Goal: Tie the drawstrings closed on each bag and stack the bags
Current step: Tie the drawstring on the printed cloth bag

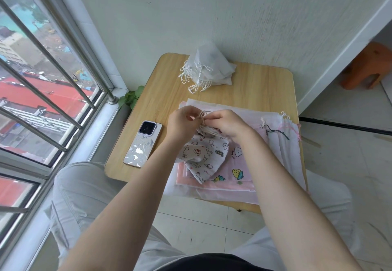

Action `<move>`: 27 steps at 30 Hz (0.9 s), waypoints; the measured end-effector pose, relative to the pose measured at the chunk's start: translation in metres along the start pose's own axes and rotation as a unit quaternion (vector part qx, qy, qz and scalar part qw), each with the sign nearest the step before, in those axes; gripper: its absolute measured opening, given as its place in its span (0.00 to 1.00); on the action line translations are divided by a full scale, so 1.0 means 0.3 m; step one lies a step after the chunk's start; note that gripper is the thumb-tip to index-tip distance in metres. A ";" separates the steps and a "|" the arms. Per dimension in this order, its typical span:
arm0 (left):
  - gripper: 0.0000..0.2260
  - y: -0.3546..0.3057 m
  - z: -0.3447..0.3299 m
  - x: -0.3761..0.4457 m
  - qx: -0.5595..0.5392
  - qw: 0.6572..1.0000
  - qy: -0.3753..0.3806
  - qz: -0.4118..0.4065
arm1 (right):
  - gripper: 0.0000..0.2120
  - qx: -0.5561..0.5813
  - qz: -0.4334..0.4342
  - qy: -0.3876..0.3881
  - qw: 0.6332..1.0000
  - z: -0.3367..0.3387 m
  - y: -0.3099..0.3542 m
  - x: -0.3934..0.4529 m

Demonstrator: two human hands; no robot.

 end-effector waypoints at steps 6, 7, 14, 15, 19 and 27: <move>0.04 -0.001 -0.007 -0.005 -0.033 0.999 -0.016 -0.003 | 0.09 0.116 -0.049 0.028 0.992 -0.020 -0.057 0.014; 0.04 -0.001 -0.006 -0.001 -0.034 0.999 -0.014 0.001 | 0.09 0.141 -0.054 0.031 0.988 -0.016 -0.066 0.019; 0.03 -0.004 -0.012 0.007 -0.080 0.993 0.064 0.059 | 0.03 0.171 -0.050 0.039 0.983 -0.004 -0.062 0.013; 0.05 -0.007 -0.013 0.004 -0.095 0.990 0.085 0.067 | 0.03 0.151 -0.043 0.037 0.987 -0.005 -0.057 0.013; 0.08 -0.014 -0.022 0.012 -0.104 0.988 0.098 0.059 | 0.07 0.063 -0.009 0.029 0.998 -0.005 -0.035 0.015; 0.05 -0.008 -0.020 0.023 -0.100 0.989 0.091 0.057 | 0.03 0.064 -0.019 0.048 0.997 0.001 -0.002 0.000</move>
Point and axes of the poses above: each hand's wrist, its own x-axis towards the middle knuckle, its own z-axis out of the back of the hand, y = z × x, the point moved 4 cm from there along x, towards the middle knuckle, and after that the axes turned 14 degrees about x, right-handed, at the moved point
